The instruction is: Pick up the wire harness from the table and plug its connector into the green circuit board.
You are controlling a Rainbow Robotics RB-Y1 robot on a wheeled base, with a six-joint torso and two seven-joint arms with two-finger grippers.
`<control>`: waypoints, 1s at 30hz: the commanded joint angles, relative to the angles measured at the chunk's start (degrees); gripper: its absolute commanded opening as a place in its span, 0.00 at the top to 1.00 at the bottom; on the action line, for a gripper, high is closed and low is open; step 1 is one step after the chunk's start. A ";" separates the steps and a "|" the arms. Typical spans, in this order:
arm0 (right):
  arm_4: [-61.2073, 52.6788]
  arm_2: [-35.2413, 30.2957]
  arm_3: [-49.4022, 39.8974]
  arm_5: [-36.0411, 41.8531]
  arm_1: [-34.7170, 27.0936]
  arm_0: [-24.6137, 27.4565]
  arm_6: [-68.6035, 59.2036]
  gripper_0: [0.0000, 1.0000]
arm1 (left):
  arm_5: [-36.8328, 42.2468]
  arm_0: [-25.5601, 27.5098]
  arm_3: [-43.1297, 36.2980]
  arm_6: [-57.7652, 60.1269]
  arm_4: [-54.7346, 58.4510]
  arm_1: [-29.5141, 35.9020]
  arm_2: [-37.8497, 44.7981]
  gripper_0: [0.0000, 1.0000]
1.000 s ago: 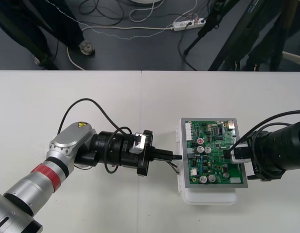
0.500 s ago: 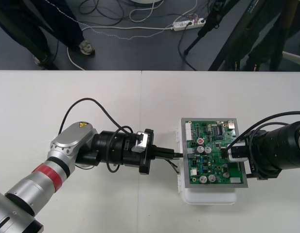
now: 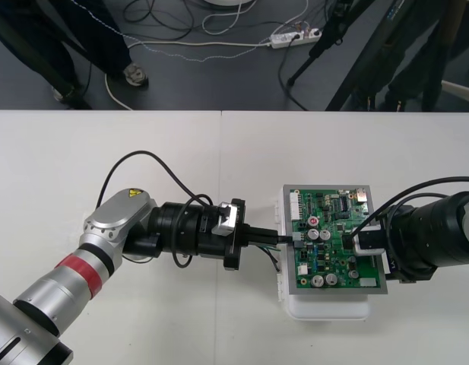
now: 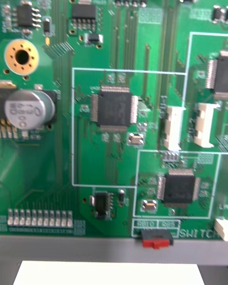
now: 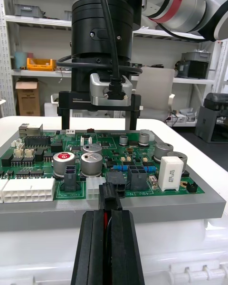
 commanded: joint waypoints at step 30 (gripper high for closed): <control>-0.40 0.81 -0.93 -0.34 0.97 -1.25 0.49 0.00 | 1.61 -2.76 -0.41 2.72 0.74 -1.49 -3.41 1.00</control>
